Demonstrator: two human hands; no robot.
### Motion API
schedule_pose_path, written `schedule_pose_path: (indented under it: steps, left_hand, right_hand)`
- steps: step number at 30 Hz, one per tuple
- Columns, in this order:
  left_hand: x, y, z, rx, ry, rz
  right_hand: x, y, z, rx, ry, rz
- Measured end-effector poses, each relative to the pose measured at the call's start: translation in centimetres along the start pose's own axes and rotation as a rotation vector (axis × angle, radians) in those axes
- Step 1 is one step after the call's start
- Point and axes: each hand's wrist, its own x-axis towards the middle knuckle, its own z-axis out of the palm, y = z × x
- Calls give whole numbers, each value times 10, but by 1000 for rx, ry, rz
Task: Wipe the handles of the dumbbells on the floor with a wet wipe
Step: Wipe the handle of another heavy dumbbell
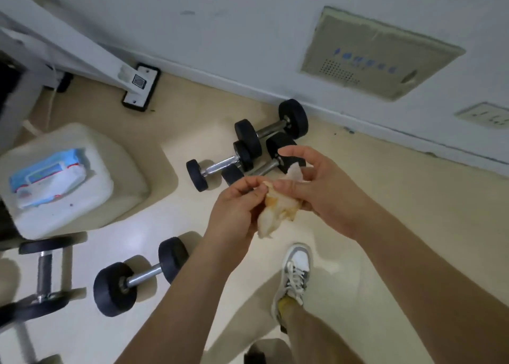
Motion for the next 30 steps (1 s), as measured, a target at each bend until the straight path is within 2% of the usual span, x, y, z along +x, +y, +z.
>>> schedule_pose_path:
  steps: [2, 6, 7, 10, 13, 17, 21, 23, 25, 28, 30]
  left_hand:
    - [22, -2, 4, 53, 48, 9]
    - [54, -3, -6, 346, 70, 39]
    - [60, -4, -8, 337, 64, 10]
    - [83, -7, -7, 26, 25, -136]
    - [104, -21, 11, -172, 102, -179]
    - [124, -40, 38, -88, 269, -76]
    - [143, -64, 48, -315, 171, -26]
    - [150, -78, 56, -331, 190, -33]
    - [161, -97, 73, -335, 333, -43]
    - [180, -131, 98, -290, 587, -34]
    - [191, -149, 102, -229, 639, -21]
  right_hand:
    - [24, 2, -17, -44, -64, 48]
    - [60, 5, -40, -128, -208, 197]
    - [65, 4, -43, -184, -260, 236]
    - [84, -4, -56, -404, -430, 334]
    - [108, -12, -68, -537, -425, 354]
    - [138, -4, -87, -495, -373, 326]
    - [165, 18, -114, -370, -307, 383]
    - [177, 28, -127, -417, -276, 330]
    - [187, 41, -141, -497, -245, 234]
    - [199, 65, -155, -714, -404, -46]
    - [204, 81, -158, -782, -518, -117]
